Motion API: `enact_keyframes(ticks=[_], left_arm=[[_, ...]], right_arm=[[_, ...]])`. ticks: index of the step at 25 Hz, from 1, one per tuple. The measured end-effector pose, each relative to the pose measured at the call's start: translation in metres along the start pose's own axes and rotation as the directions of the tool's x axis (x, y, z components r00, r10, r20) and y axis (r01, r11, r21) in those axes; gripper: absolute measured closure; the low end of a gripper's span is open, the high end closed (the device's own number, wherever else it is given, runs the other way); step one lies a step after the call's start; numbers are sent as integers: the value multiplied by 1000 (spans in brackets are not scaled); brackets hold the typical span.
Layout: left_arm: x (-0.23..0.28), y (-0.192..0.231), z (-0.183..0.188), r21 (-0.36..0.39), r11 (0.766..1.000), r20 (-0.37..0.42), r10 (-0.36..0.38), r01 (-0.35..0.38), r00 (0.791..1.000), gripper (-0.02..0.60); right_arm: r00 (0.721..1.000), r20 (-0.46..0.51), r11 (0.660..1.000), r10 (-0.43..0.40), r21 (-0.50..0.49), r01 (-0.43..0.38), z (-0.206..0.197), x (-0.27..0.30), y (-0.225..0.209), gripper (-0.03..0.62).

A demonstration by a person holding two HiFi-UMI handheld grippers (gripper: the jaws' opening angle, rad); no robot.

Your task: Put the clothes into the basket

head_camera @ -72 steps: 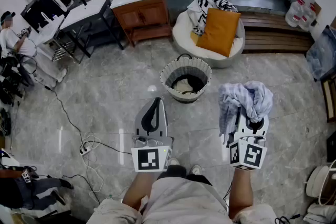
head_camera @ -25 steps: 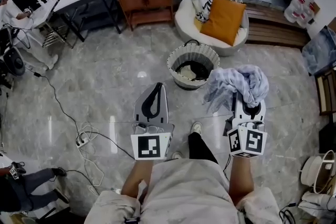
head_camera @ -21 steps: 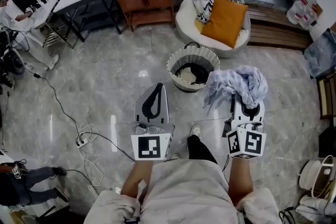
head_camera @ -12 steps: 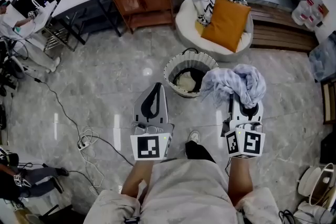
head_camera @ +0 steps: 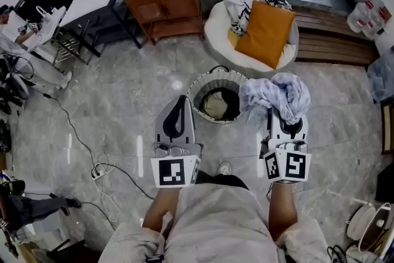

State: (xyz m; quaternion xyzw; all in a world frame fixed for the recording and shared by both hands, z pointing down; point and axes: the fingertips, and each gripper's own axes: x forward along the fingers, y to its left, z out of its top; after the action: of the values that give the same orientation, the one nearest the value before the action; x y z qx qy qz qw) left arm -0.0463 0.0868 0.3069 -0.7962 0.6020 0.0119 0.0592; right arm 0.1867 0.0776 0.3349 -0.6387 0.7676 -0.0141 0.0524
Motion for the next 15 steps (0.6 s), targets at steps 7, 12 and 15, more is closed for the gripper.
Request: enact_keyframes(ticks=[7,12,15], left_arm=[[36,5,-14,-11,1000,-15,2,-2,1000,574],[65,15,-27,-24,1000,-3,-11,11,1000,574],[89,29,-32,-28,999,6,-26,26,1000,574]], right_arm=[[1000,-10,1000,12,-4,-12,-7,38,-11,433],[1000,-19,1000,12,-17,-12,-19,65,-12,433],[1000,-26,999,12,-34,-13,-24,88,-6,433]])
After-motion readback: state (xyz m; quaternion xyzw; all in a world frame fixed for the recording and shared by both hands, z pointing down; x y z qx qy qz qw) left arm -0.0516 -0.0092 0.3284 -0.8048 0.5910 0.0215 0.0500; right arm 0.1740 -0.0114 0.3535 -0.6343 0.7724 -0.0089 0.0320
